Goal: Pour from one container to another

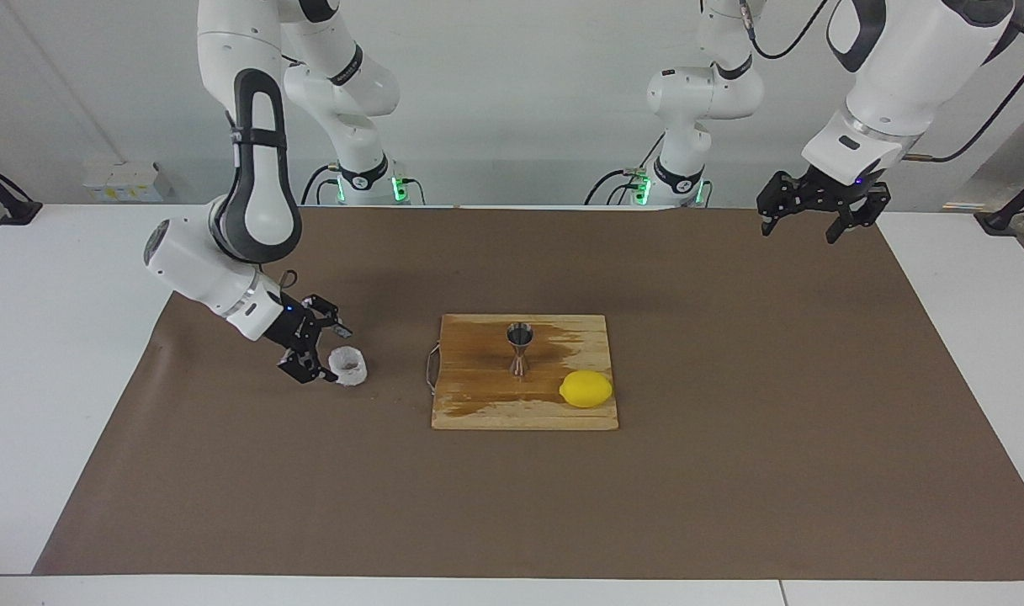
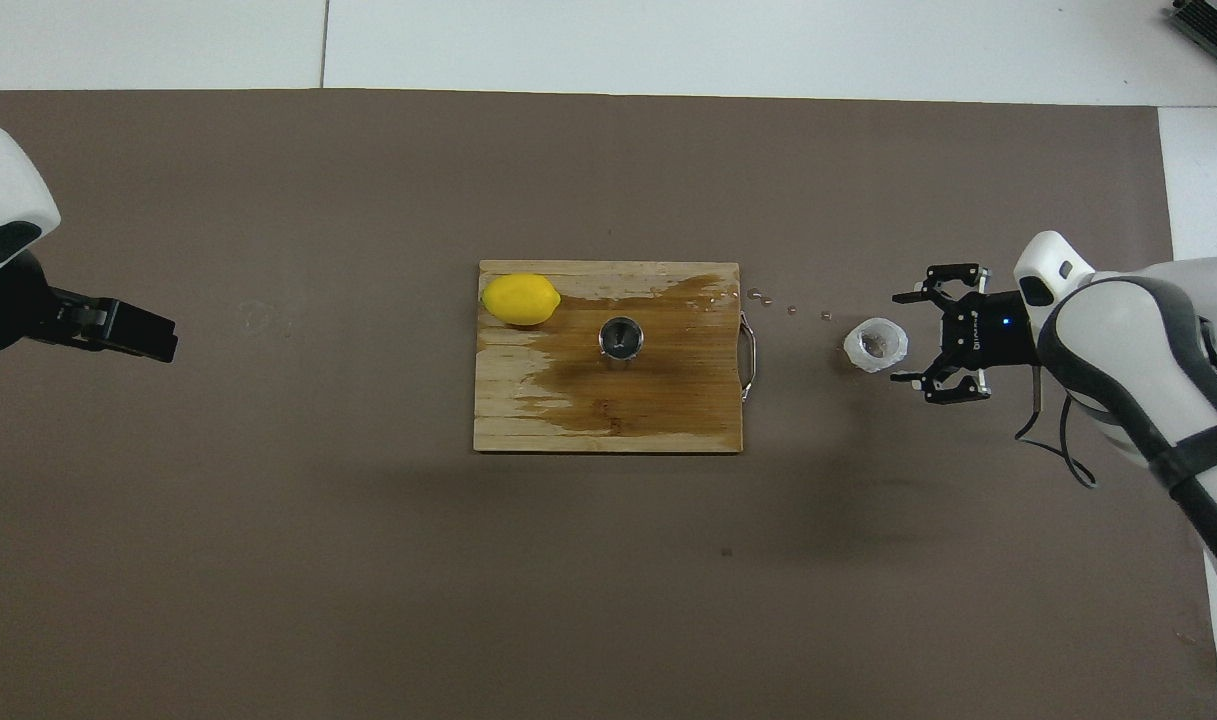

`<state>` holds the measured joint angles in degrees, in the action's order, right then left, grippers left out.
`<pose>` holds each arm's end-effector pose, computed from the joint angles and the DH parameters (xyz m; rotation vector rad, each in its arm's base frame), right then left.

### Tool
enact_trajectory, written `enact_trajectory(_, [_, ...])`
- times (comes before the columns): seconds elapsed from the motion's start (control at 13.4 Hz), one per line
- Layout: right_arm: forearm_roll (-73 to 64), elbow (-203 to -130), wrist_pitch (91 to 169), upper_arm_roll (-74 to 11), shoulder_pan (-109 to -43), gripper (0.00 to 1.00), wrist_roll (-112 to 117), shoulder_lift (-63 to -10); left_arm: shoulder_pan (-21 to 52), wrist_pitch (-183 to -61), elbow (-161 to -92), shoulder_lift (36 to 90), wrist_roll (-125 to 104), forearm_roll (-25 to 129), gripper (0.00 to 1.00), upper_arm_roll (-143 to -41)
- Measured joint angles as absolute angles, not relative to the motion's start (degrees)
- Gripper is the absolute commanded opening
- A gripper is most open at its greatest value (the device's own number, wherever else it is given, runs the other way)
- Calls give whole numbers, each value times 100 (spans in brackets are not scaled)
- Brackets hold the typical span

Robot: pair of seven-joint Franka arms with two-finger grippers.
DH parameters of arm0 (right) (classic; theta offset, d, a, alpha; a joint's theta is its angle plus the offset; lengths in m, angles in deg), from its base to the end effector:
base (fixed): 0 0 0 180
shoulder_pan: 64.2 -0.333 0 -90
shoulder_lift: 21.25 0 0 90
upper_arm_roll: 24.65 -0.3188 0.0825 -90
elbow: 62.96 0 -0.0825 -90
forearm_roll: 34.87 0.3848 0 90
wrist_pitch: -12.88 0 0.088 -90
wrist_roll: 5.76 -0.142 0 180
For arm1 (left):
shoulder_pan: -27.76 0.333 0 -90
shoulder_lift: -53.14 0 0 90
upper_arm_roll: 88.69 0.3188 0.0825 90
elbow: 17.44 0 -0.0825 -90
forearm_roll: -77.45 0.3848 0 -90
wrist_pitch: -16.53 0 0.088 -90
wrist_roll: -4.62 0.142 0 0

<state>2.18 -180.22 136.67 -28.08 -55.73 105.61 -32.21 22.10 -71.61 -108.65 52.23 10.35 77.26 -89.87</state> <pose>0.5818 -0.0100 0.3203 -2.0365 -1.8324 -0.5778 0.5413 -0.0655 0.5883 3.1195 -0.3436 -0.0592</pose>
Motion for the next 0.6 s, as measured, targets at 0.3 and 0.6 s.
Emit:
enact_trajectory(0.3, [-1034,-17914,13313,-2776,-5554,100,8374,-2742,2210,-7161,-10865,5223,1035,7726,100,-8987])
enact_trajectory(0.6, [-2194,-17693,13312,-2797,-5597,100,5979,-2725,2210,-7161,-10865,5223,1035,7726,100,-8987])
